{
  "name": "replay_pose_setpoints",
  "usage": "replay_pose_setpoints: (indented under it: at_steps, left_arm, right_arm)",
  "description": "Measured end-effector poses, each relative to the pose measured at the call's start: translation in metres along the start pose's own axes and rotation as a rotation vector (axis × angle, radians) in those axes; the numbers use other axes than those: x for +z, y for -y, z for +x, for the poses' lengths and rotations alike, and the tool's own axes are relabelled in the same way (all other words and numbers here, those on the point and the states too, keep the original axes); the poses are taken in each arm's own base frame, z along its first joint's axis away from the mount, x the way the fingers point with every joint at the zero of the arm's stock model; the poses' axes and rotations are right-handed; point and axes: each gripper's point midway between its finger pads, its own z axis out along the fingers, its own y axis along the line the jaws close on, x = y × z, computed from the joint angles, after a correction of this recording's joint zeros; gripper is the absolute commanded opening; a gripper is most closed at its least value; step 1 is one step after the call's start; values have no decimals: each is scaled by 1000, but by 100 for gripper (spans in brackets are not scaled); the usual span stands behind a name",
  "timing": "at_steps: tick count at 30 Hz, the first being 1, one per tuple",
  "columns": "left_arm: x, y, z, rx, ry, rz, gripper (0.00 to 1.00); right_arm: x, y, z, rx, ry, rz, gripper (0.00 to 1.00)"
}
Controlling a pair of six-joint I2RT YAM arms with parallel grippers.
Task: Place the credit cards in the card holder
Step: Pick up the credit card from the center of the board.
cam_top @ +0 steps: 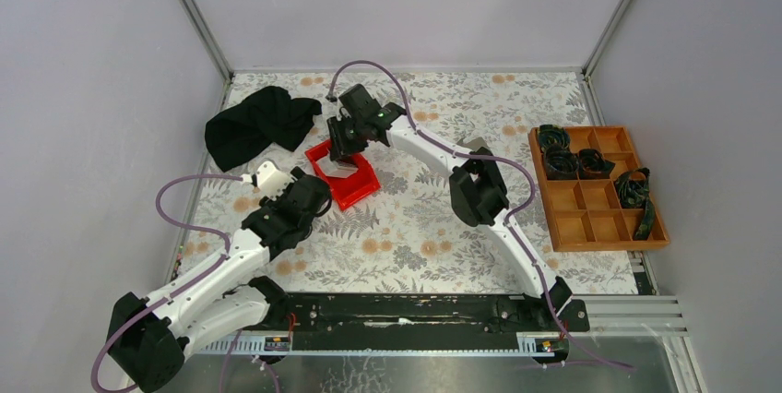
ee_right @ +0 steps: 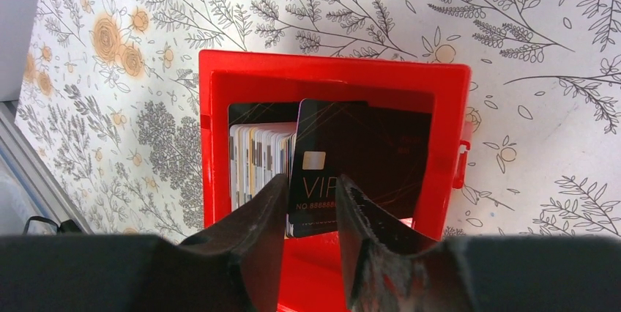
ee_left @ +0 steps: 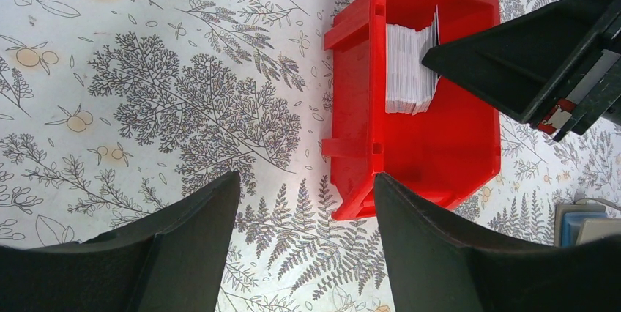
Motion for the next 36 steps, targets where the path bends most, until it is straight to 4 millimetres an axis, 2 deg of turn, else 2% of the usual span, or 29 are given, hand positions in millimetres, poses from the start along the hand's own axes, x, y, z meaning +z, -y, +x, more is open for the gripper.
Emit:
replay_pose_setpoints:
  at_steps: [2, 7, 30, 36]
  left_arm:
    - [0, 0, 0, -1, 0, 1, 75]
    - [0, 0, 0, 1, 1, 1, 75]
    - [4, 1, 3, 12, -3, -6, 75]
    - [3, 1, 3, 8, -2, -5, 75]
  right_arm:
    - [-1, -1, -1, 0, 3, -2, 28]
    - [-1, -3, -2, 1, 5, -11, 26]
    - [-3, -5, -7, -3, 16, -16, 29]
    - [-3, -6, -6, -3, 15, -18, 26]
